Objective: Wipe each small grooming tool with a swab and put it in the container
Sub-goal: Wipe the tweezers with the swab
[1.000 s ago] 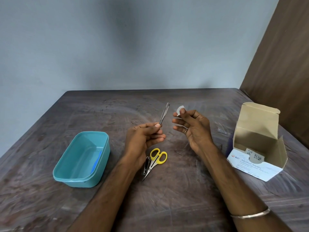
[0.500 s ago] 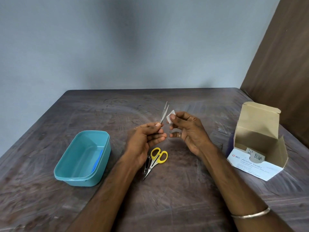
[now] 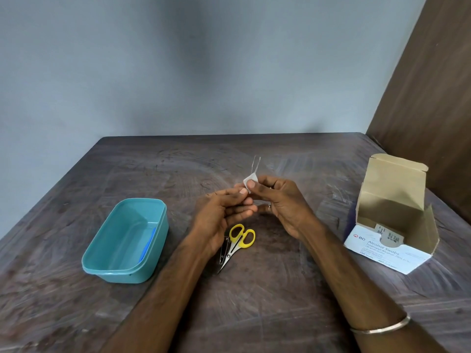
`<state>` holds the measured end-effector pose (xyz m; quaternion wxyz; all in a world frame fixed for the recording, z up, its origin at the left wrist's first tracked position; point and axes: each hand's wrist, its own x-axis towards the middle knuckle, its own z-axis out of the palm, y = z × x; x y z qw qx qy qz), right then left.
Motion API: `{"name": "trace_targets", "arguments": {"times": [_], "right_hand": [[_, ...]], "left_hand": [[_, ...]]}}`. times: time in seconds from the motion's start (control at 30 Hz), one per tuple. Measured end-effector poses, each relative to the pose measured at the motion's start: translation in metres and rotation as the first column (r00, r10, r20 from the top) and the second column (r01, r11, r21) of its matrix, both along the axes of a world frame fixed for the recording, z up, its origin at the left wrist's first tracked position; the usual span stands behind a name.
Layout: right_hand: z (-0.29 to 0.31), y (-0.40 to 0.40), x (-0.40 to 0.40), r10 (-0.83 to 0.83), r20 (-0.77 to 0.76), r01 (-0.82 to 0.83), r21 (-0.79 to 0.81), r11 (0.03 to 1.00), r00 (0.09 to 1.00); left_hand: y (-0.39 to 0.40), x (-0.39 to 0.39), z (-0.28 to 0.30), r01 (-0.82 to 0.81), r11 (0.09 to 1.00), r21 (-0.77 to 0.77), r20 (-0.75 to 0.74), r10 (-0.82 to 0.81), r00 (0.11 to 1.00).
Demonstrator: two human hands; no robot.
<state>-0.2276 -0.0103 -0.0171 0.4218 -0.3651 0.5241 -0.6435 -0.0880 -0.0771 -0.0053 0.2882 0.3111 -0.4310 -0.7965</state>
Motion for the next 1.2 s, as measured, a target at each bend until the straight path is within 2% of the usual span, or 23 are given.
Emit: {"name": "trace_targets", "arguments": {"times": [0.1,0.17,0.23,0.4,0.53,0.8,0.97,1.1,1.2], "right_hand": [[0.002,0.001,0.001,-0.042,-0.003,0.042,-0.011,0.999,0.999],[0.003,0.000,0.002,-0.080,-0.024,0.080,-0.009,0.997,0.996],[0.003,0.000,0.002,-0.088,-0.038,0.087,-0.012,0.996,0.995],[0.000,-0.002,0.002,-0.069,0.009,0.069,-0.023,0.997,0.998],[-0.002,-0.002,0.005,-0.017,-0.025,0.016,-0.002,1.000,1.000],[-0.008,-0.005,0.016,0.049,-0.223,-0.043,0.032,0.999,0.974],[-0.006,-0.004,0.017,0.035,-0.118,-0.033,0.015,0.999,0.992],[-0.004,-0.003,0.015,0.042,0.001,-0.042,0.031,0.999,0.999],[-0.003,-0.002,0.013,0.060,0.011,-0.060,0.032,0.998,0.998]], "left_hand": [[0.002,0.000,0.000,-0.059,0.996,-0.065,0.043,0.062,0.997],[0.003,0.001,-0.001,-0.138,0.959,-0.247,0.116,0.171,0.979],[0.003,0.001,-0.003,-0.205,0.885,-0.418,0.160,0.293,0.943],[0.001,0.001,-0.005,-0.324,0.788,-0.523,0.132,0.451,0.883],[-0.001,0.003,-0.003,-0.366,0.758,-0.540,0.098,0.489,0.867],[-0.004,0.001,-0.004,-0.469,0.710,-0.525,-0.010,0.546,0.838],[-0.004,0.000,-0.004,-0.484,0.754,-0.445,-0.072,0.509,0.858],[-0.006,0.001,-0.001,-0.446,0.858,-0.256,-0.153,0.420,0.895],[-0.006,0.001,-0.001,-0.432,0.871,-0.233,-0.161,0.403,0.901]]}}
